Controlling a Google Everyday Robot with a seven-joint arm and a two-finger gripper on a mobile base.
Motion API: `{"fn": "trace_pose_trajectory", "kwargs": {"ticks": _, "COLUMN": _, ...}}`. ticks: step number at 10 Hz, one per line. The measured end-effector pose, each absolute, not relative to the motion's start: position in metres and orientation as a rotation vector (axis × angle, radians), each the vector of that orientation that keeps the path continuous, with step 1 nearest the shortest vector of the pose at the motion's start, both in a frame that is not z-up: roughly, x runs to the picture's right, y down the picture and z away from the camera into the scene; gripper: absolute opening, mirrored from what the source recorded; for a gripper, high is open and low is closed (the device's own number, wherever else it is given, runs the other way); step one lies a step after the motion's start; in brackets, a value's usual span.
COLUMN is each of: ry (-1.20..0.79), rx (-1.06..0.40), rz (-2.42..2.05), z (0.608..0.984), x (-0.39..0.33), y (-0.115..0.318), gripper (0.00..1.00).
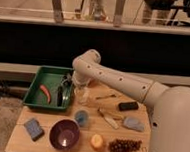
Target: Place brush in red bowl
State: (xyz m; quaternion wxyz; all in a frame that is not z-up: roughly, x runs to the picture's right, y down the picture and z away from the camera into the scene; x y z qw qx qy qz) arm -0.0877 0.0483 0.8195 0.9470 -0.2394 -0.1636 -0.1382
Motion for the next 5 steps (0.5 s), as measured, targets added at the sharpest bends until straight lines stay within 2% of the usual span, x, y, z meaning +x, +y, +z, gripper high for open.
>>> {"fn": "trace_pose_trajectory", "kwargs": {"ticks": 5, "ry": -0.372, "rx": -0.494, "rz": -0.270, "z": 0.826, "x": -0.113, "y": 0.049, "gripper": 0.80}}
